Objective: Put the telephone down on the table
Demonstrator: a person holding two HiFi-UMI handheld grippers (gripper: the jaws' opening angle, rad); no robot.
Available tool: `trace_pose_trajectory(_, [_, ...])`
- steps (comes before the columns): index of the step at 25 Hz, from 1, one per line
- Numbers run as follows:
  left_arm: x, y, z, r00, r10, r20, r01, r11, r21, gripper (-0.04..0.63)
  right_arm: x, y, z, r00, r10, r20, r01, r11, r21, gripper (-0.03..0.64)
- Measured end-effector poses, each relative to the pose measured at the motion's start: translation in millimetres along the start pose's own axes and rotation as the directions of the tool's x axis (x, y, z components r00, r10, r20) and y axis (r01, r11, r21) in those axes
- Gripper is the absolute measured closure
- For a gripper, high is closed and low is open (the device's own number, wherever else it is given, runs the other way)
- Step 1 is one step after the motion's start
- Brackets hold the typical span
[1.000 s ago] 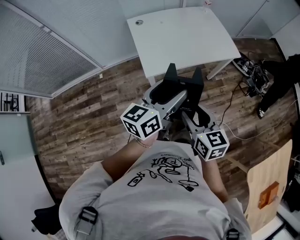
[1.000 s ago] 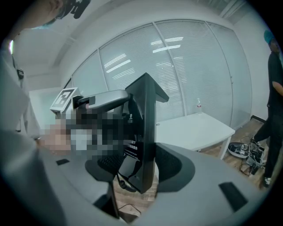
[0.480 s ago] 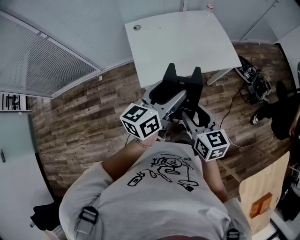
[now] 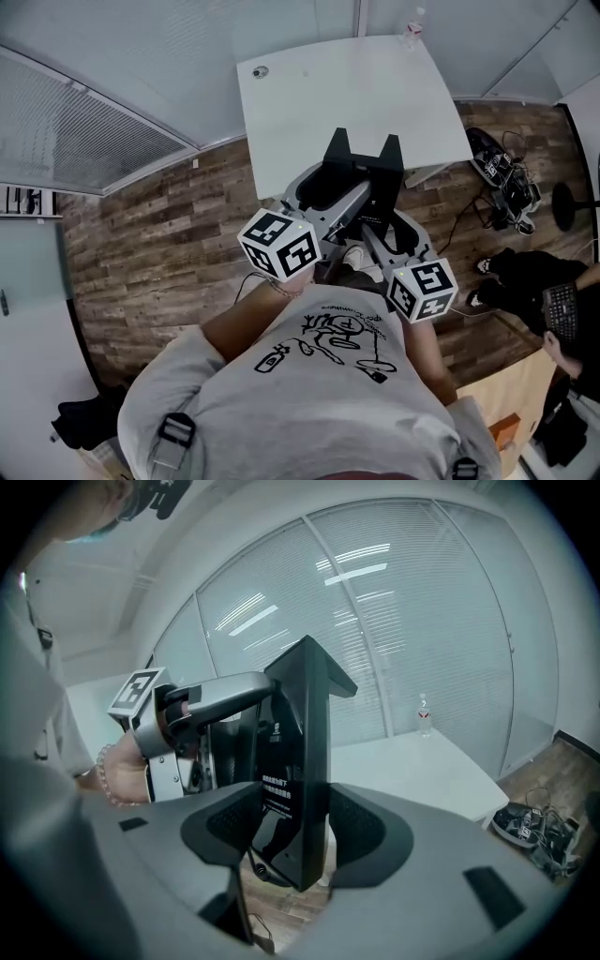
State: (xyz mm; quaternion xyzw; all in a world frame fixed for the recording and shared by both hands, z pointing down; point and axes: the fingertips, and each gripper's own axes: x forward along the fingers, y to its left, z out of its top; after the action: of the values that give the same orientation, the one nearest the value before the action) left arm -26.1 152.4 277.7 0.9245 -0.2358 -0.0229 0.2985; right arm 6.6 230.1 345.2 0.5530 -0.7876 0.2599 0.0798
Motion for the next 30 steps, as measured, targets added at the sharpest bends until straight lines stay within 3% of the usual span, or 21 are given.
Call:
trace_pose_trajectory(3, [23,1,-2,1.000,0.012,0.010,-0.012,1.000,-0.002,0.273,2,-24,6,1.000,0.013,-0.004,-0.013,1.000,-0.008,0.405])
trace_pose_trajectory(14, [37,10,-7,0.993,0.090,0.070,-0.089,0.996,-0.016,0.273,11,-46,6,0.995,0.090,-0.030,-0.092,0.995,-0.050,0.405])
trace_pose_trajectory(30, [129,116,65,0.988,0.133,0.082,-0.128,0.990,-0.064,0.273,133,-114,82,0.988,0.125,-0.089,-0.130,0.990,-0.061,0.405])
